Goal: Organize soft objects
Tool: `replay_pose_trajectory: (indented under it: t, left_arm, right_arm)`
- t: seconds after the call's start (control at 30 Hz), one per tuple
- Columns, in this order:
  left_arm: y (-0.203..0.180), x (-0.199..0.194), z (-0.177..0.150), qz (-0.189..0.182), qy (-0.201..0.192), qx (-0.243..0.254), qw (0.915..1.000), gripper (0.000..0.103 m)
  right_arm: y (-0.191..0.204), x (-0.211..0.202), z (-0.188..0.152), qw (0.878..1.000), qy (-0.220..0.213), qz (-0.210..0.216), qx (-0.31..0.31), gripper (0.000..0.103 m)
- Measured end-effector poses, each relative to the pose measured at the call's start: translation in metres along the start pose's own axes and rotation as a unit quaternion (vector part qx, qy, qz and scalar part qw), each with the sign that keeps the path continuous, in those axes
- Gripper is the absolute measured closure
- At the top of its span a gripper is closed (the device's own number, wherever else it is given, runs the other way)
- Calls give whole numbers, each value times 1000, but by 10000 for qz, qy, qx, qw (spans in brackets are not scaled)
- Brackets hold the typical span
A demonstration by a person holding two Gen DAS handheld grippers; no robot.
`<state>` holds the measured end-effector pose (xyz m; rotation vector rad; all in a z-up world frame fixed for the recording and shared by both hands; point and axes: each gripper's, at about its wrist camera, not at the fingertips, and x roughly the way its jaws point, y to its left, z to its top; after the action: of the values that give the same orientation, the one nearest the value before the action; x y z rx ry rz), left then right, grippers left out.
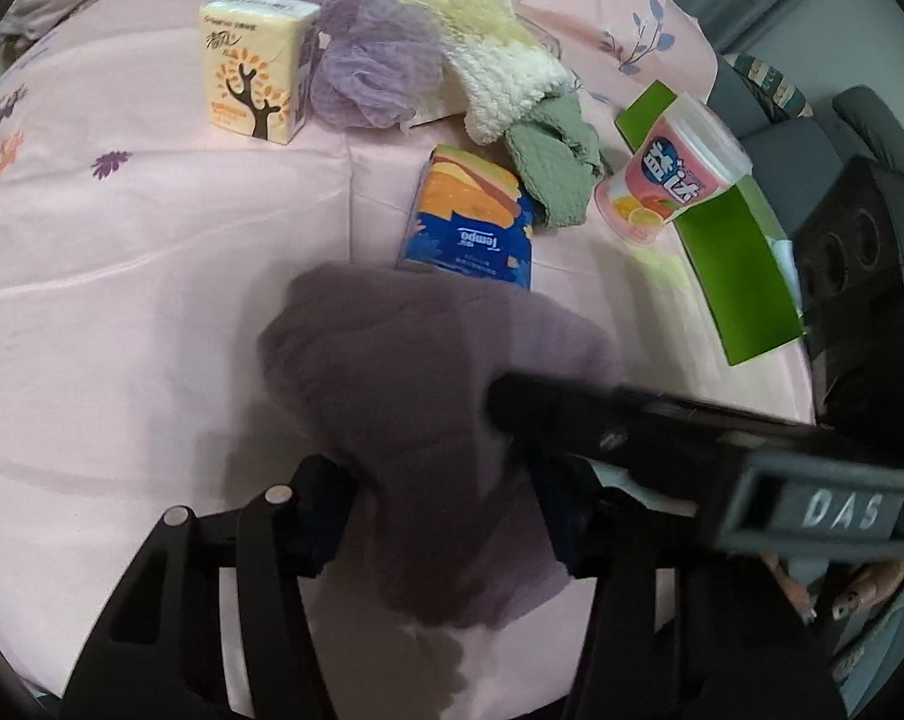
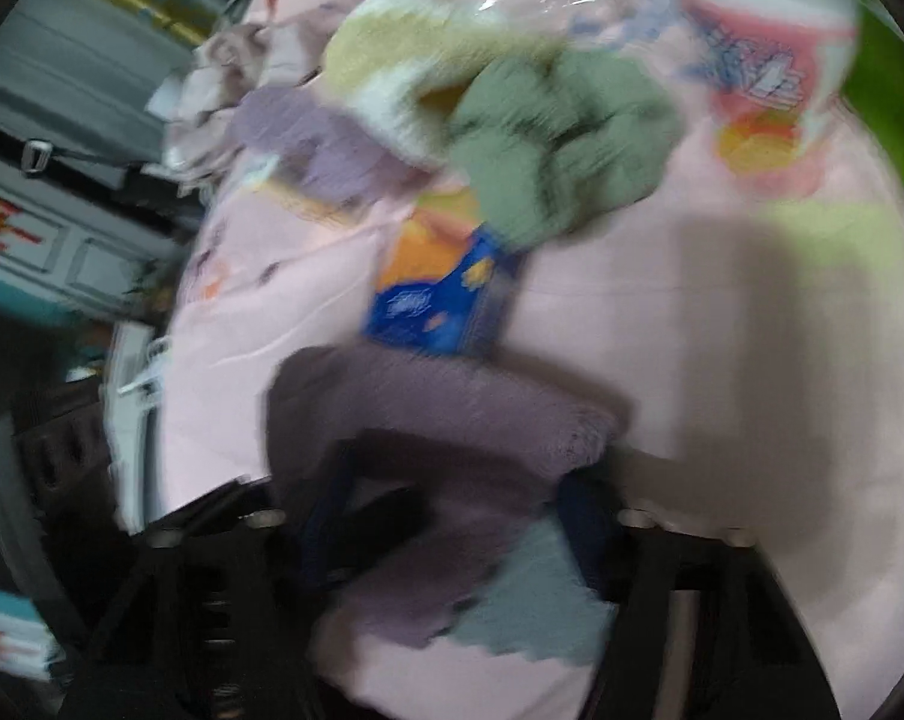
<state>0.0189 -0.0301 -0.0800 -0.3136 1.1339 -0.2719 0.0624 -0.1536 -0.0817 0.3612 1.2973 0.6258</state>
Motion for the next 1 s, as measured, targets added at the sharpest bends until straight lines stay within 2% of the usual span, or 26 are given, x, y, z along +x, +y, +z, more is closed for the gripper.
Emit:
replay_pose_trajectory:
  t: [0.07, 0.1, 0.3, 0.53, 0.63, 0.73, 0.77, 0.8, 0.83, 0.87, 0.9, 1.0]
  left_arm:
    - [-5, 1, -2, 38, 4, 180, 9998, 71]
    - [-6, 3, -3, -316, 142, 170, 9993, 83]
    - [-7, -4, 0, -387, 43, 136, 9991, 84]
    - [-19, -29, 6, -407, -320, 299, 9982, 83]
    - [-24, -21, 6, -492, -168, 200, 9984, 83]
    - [-29, -10, 5, -329, -55, 231, 9992, 83]
    - [-30, -8, 4, -324, -12, 231, 9992, 83]
    - [-29, -8, 4, -336, 19, 234, 9992, 83]
    - [-29, -5, 4, -335, 47, 227, 9992, 83]
    - [-28, -5, 2, -314, 60, 225, 9992, 83]
    - [-27, -4, 1, -289, 71, 225, 9993, 83]
    - [-24, 2, 1, -297, 157, 127, 9994, 83]
  right_arm:
    - [-1, 5, -2, 9999, 15, 143, 63, 64]
    - [-1, 7, -3, 9997, 62, 210, 75, 73]
    - [5, -5, -8, 9994, -120, 325, -28, 75]
    - [21, -30, -5, 9970, -568, 400, -335, 75]
    - [19, -35, -4, 9983, -432, 18, -400, 75]
    - [12, -41, -4, 9958, -346, -675, -509, 74]
    - [7, -43, -4, 9952, -335, -773, -495, 70]
    - [3, -46, -3, 9950, -362, -804, -470, 56]
    - [-3, -51, -3, 9951, -436, -788, -411, 48]
    - [-8, -56, -2, 9951, -547, -778, -282, 33]
    - [-13, -60, -1, 9948, -620, -785, -177, 26]
    - [-28, -62, 2, 9945, -640, -827, 103, 26]
